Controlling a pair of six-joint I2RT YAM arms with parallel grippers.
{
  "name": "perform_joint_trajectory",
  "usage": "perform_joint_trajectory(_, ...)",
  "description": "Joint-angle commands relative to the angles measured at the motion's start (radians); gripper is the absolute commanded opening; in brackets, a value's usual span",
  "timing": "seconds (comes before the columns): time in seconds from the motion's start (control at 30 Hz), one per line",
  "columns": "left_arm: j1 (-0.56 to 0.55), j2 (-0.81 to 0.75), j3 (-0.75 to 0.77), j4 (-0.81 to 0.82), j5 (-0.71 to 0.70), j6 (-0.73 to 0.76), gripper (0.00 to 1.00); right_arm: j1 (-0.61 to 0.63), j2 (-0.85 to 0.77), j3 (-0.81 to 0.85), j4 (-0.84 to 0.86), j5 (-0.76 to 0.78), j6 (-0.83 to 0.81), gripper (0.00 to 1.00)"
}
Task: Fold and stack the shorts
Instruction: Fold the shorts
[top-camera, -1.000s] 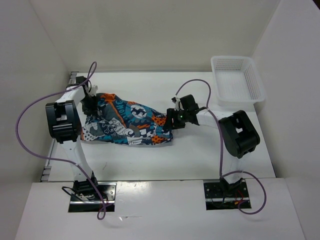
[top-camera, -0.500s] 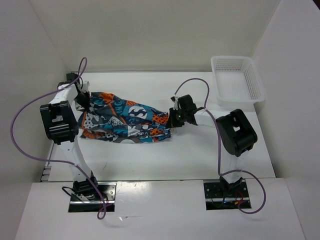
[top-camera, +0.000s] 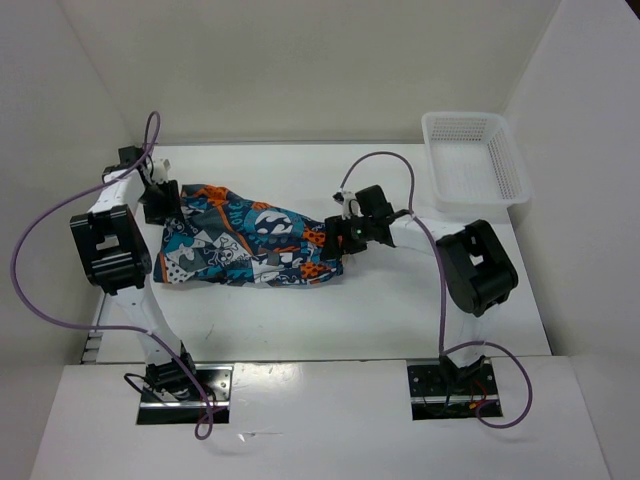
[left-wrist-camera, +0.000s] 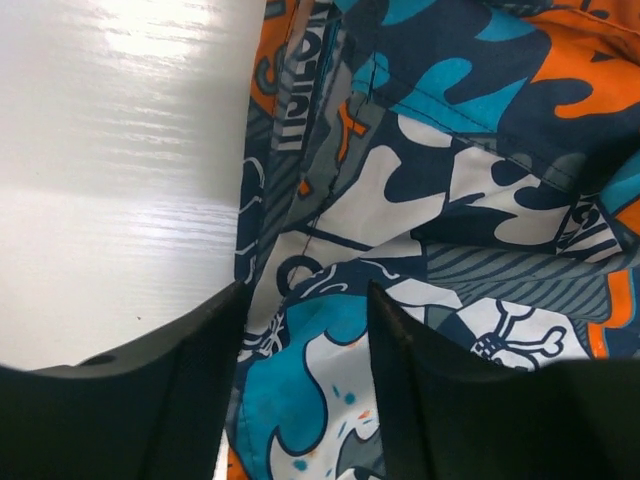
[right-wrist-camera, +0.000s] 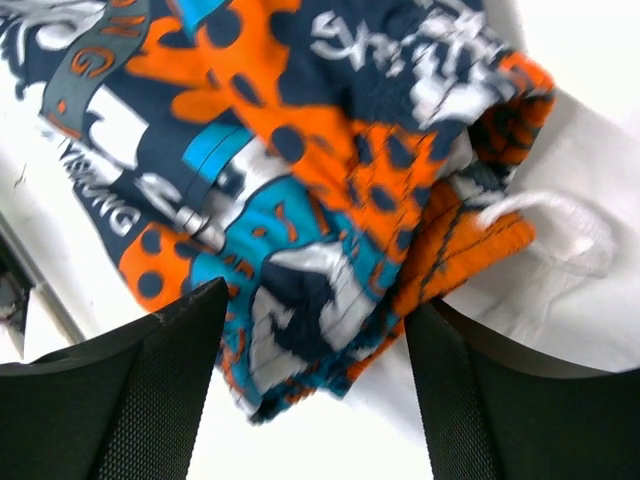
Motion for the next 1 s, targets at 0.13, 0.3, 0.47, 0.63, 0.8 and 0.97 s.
perform_joint_trajectory(0.13, 0.009, -0.071, 0.073, 0.014, 0.038, 0.003, 0.65, 0.001, -0.146, -0.046, -0.118, 0.009, -0.051, 0.79)
perform_joint_trajectory(0.3, 0.009, -0.024, 0.189, 0.047, 0.027, 0.003, 0.69, 0.001, -0.177, -0.059, -0.139, 0.066, -0.028, 0.79)
perform_joint_trajectory(0.47, -0.004, 0.131, 0.323, 0.010, 0.046, 0.003, 0.69, 0.001, -0.177, -0.037, -0.148, 0.078, -0.028, 0.79)
perform_joint_trajectory(0.63, -0.028, 0.246, 0.361, -0.036, 0.046, 0.003, 0.69, 0.001, -0.177, -0.063, -0.148, 0.038, -0.008, 0.79)
perform_joint_trajectory(0.8, -0.046, 0.297, 0.403, -0.058, 0.081, 0.003, 0.67, 0.001, -0.142, -0.083, -0.119, 0.017, 0.010, 0.79)
perform_joint_trajectory(0.97, -0.055, 0.297, 0.384, -0.058, 0.108, 0.003, 0.49, 0.001, -0.111, -0.074, -0.119, 0.026, 0.010, 0.79)
